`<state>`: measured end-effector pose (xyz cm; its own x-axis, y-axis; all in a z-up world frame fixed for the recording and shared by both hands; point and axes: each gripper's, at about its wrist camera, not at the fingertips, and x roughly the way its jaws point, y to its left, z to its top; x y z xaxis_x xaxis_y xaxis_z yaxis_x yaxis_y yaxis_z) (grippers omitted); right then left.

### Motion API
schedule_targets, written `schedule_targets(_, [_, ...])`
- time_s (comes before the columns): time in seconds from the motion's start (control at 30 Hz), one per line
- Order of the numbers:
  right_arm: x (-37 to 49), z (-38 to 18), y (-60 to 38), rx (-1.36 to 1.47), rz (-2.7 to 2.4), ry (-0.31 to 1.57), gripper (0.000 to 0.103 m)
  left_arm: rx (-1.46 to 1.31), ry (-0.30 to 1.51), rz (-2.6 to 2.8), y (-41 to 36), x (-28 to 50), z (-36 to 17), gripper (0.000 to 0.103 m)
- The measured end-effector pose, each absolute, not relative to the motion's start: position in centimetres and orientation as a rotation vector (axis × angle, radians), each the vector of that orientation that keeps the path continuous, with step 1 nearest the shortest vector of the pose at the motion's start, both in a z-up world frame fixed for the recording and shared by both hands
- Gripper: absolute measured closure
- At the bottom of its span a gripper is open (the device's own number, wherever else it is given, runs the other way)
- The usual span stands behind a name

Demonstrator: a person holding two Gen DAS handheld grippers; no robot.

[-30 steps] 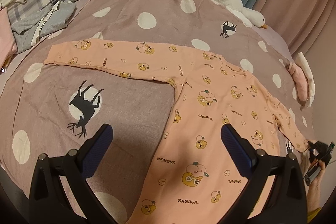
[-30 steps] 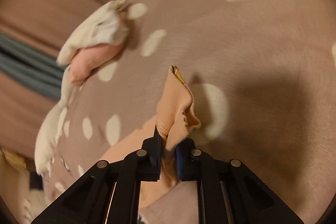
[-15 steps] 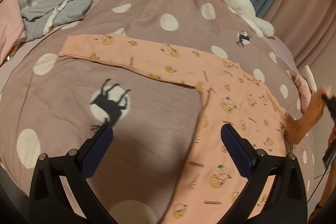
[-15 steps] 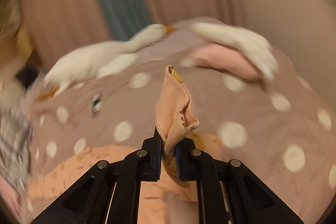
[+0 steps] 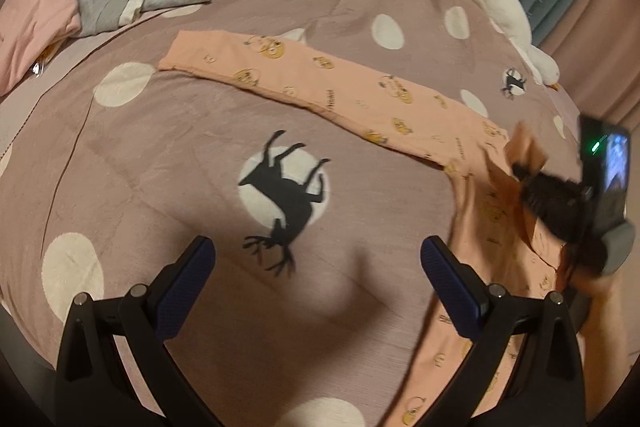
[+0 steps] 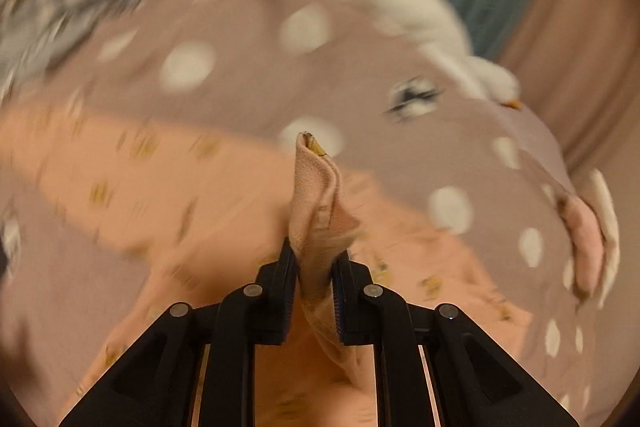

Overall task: Fold small clothes
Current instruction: 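Grasp the sleeve cuff with the right tool and lift it, then carry the held sleeve across the garment body and release it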

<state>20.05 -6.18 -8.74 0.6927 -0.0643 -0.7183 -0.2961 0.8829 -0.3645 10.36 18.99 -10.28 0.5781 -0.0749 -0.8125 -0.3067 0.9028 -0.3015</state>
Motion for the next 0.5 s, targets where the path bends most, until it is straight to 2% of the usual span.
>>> schedule_targets(0.03, [20.0, -9.3, -5.7, -0.493, 0.16, 0.826, 0.085, -0.448, 0.956, 0.144, 19.2, 10.4, -10.4, 0.0])
schedule_targets(0.07, [20.4, -10.0, -5.6, -0.495, 0.196, 0.876, 0.071, -0.455, 0.959, 0.146, 19.3, 10.4, -10.6, 0.0])
schedule_targets(0.1, [20.6, -10.4, -5.2, -0.483, 0.216, 0.91, 0.066, -0.458, 0.962, 0.148, 19.4, 10.4, -10.7, 0.0])
schedule_targets(0.3, [20.6, -7.8, -7.4, -0.378, 0.327, 0.907, 0.065, -0.466, 0.966, 0.132, 19.4, 10.2, -10.6, 0.0])
schedule_targets(0.4, [19.7, -4.7, -9.8, -0.194, 0.475, 0.871, 0.062, -0.498, 0.959, 0.114, 19.7, 10.4, -10.7, 0.0])
schedule_targets(0.47, [19.4, -2.5, -12.9, -0.009, 0.541, 0.834, 0.046, -0.527, 0.957, 0.101, 20.0, 10.7, -10.7, 0.0])
schedule_targets(0.5, [19.3, -2.1, -14.1, 0.071, 0.551, 0.822, 0.042, -0.546, 0.955, 0.094, 20.1, 10.8, -10.8, 0.0])
